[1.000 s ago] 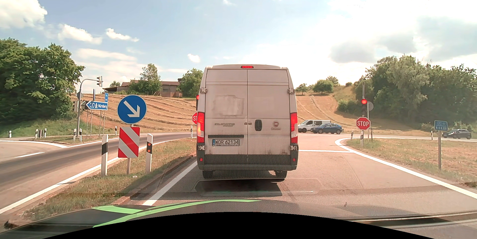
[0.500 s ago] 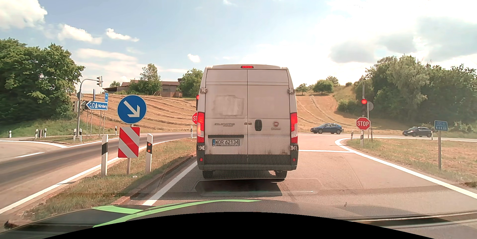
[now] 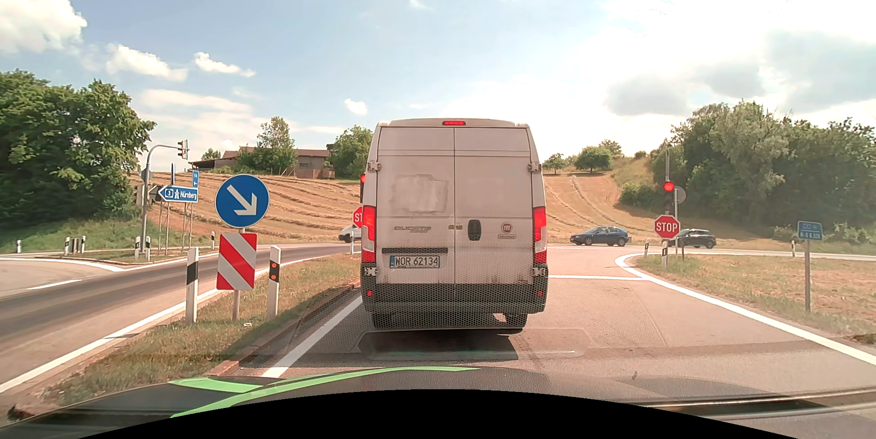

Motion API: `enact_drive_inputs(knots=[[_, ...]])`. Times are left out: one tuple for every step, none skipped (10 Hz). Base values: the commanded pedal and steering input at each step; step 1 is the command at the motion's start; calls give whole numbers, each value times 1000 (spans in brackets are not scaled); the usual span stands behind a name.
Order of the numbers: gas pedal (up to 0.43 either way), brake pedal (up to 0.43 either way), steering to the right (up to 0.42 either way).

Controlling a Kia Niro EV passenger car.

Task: Follow the waypoints while adhering to traffic rules and regulations

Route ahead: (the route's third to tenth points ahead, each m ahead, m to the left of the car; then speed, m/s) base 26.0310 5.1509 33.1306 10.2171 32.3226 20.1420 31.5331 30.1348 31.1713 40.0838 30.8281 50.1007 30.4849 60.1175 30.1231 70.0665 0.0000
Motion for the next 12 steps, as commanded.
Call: enact_drive_inputs(knots=[[0, 329, -2], [0, 329, -2], [0, 329, -1], [0, 329, -2], [0, 329, -2], [0, 329, -2], [0, 329, -1], [0, 329, -2], [0, 329, -2], [0, 329, -2], [0, 329, -1], [0, 329, -2]])
